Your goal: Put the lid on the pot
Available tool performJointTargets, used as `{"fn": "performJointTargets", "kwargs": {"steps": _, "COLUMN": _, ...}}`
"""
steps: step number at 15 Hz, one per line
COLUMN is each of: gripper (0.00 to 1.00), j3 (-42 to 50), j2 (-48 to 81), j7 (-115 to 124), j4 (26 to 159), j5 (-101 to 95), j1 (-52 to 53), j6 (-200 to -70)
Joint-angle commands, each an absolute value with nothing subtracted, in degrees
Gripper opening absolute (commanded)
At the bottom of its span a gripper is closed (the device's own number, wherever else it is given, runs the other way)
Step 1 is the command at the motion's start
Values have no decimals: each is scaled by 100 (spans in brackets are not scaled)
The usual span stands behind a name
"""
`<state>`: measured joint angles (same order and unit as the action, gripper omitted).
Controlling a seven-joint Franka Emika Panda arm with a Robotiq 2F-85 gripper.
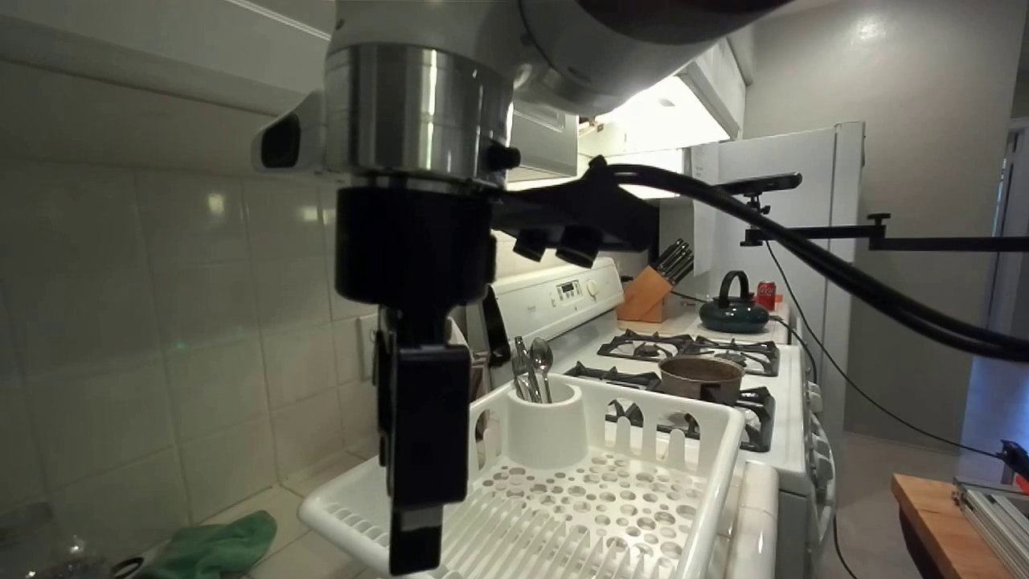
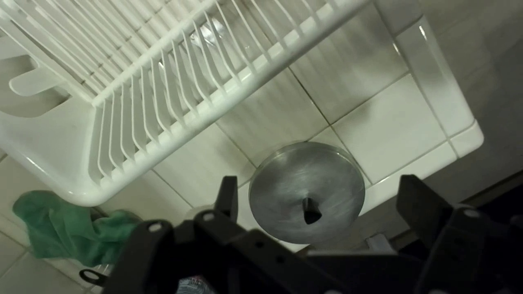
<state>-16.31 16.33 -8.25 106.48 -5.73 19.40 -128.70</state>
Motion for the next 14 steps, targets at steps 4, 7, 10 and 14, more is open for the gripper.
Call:
{"fn": "performJointTargets", "kwargs": {"steps": 4, "gripper": 100, "j3": -1639, "j2": 1936, "j7": -817, "j4": 10403, "j5": -724, "j1": 1980, "j6": -12710}}
{"fn": "performJointTargets", "kwargs": {"steps": 7, "gripper": 100, "j3": -1632, "j2": 2072, "j7": -819, "j4": 10292, "j5": -755, "j1": 1997, "j6": -12699}}
{"fn": "performJointTargets", "kwargs": {"steps": 10, "gripper": 100, "j3": -1593, "j2": 2050, "j7": -716, "j4": 10311, "j5": -805, "j1": 2011, "j6": -12683}}
{"fn": "performJointTargets", "kwargs": {"steps": 14, "gripper": 100, "j3": -1685, "j2": 2198, "j7": -877, "j4": 10231, "j5": -635, "j1": 1992, "j6": -12814}}
